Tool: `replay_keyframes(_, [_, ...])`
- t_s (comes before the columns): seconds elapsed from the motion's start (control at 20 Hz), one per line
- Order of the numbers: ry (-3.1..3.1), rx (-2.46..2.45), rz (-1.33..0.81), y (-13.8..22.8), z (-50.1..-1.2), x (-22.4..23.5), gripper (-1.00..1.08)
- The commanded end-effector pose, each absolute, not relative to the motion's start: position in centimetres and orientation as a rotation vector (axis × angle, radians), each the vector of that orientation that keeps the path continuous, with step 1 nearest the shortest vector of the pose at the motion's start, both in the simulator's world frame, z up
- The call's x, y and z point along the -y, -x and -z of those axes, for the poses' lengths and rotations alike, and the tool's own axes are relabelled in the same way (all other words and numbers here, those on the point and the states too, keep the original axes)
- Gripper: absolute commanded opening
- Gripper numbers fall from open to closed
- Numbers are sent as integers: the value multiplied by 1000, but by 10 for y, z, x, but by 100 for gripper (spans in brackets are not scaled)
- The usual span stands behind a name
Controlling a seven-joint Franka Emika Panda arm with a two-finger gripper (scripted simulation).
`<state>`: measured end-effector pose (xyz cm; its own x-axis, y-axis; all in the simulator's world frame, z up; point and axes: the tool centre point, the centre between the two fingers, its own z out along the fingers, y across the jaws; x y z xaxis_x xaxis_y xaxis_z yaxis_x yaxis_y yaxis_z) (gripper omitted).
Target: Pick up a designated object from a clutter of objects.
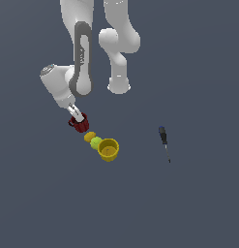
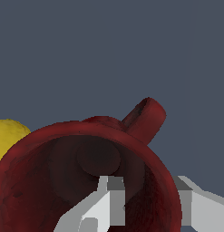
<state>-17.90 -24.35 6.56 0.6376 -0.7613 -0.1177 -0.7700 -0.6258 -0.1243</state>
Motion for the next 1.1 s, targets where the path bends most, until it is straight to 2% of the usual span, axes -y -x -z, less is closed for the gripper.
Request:
replay_keyframes(0.0, [2693,-1270,-84,180,-65,243,-100])
replay_keyframes(0.55, [2693,-1269,-80,171,-80,230,-100])
replay_keyframes(1.05, [2695,-1271,-81,148,-125,190,-100])
